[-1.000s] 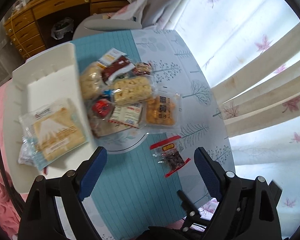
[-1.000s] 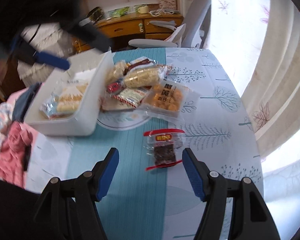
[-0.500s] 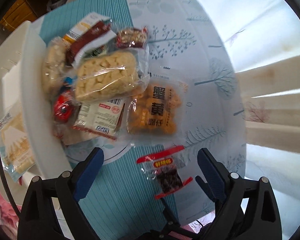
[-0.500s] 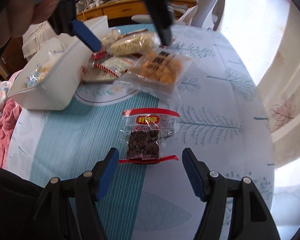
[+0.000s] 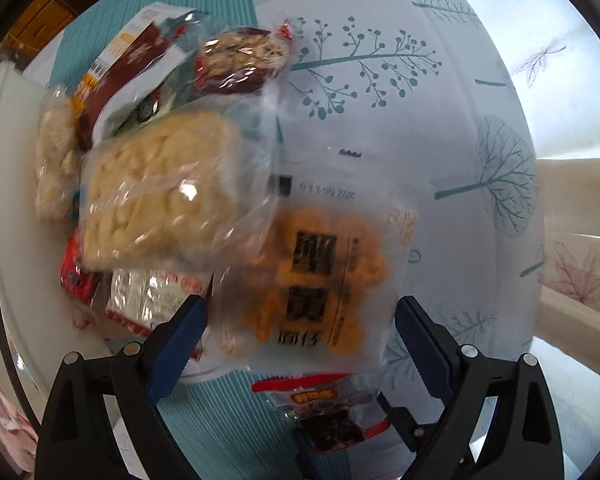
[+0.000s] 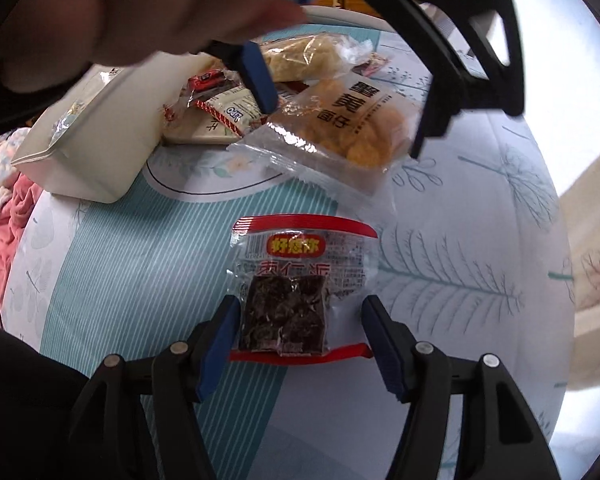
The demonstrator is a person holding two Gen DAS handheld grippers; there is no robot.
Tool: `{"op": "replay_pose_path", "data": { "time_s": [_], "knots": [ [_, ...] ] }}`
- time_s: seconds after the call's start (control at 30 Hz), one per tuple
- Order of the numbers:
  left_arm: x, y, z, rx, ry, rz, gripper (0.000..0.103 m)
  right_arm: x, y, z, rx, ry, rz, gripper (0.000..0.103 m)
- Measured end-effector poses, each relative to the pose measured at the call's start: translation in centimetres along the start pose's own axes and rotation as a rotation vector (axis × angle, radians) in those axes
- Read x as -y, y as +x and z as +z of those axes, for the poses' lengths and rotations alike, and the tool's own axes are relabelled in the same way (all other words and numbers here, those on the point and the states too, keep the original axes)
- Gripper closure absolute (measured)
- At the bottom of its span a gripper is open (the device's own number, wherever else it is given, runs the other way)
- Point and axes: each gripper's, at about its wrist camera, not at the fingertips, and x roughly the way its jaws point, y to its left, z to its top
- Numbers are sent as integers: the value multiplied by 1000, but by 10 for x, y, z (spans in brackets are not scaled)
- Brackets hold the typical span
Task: Organize snacks
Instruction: 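Grasp the orange crab-roe bag with left gripper while right grasps red jerky pack, then carry both held packs over the white tray and release them inside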
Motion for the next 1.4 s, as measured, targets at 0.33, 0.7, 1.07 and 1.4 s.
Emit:
{"op": "replay_pose_path", "data": {
  "time_s": [0.33, 0.7, 1.07, 1.4],
  "knots": [
    [9, 20, 17, -58, -33, 15, 17, 17, -4, 7, -28, -48, 60, 45],
    [-18, 16, 5, -84, -104, -47, 38, 25, -7, 9, -35, -52, 98, 46],
    [-25, -20, -34, -100, -163, -83, 38, 45, -16, 0, -109, 20, 155, 47],
    [-33, -83, -72, -20, -203, -104, 38, 61, -35, -14, -152, 67, 189, 47]
  ]
}}
